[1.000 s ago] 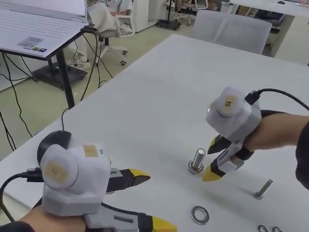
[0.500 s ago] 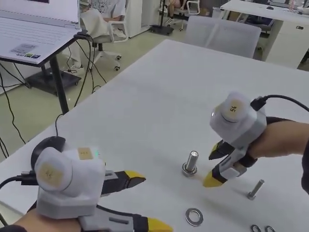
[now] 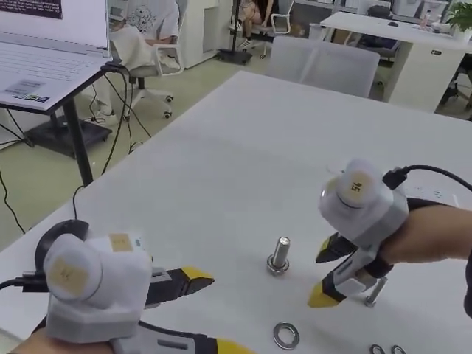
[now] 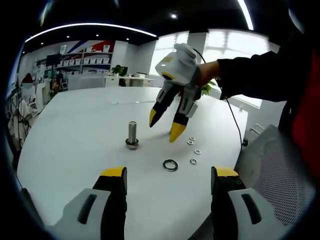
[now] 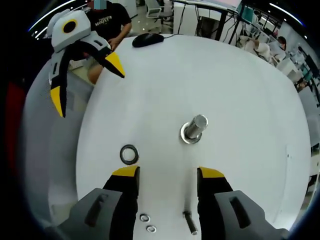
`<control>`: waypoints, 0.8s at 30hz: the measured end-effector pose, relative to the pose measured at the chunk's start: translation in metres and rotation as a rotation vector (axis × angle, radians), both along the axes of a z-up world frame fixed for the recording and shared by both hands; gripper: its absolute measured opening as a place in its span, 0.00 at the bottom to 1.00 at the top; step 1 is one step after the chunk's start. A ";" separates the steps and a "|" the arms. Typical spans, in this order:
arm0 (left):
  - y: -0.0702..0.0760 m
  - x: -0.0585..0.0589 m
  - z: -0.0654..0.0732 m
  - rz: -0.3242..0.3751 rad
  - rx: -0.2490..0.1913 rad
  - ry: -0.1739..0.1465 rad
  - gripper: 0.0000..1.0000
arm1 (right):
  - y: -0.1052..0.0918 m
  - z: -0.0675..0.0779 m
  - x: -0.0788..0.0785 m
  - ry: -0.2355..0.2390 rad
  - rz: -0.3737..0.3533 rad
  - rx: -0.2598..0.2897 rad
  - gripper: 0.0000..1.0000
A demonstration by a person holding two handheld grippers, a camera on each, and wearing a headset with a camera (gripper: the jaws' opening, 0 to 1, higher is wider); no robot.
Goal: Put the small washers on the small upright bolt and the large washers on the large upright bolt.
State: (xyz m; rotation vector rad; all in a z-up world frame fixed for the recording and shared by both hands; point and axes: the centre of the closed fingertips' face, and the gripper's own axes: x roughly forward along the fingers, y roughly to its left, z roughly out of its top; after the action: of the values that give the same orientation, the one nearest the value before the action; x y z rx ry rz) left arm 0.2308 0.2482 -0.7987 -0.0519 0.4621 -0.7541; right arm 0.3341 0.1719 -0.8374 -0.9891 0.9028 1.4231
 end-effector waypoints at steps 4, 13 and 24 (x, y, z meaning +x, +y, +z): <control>0.000 -0.001 0.001 -0.004 0.001 -0.002 0.67 | -0.002 0.001 -0.005 0.002 -0.005 0.004 0.47; 0.000 -0.004 0.004 -0.009 0.003 -0.007 0.67 | -0.003 -0.002 -0.022 0.021 -0.012 0.013 0.47; 0.000 -0.006 0.006 -0.010 0.002 -0.013 0.67 | 0.001 -0.009 -0.044 0.044 0.007 0.004 0.46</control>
State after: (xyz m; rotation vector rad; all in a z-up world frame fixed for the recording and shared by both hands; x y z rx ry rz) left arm 0.2253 0.2480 -0.7929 -0.0423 0.4514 -0.7638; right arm 0.2899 0.1732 -0.8466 -0.9621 0.9290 1.4575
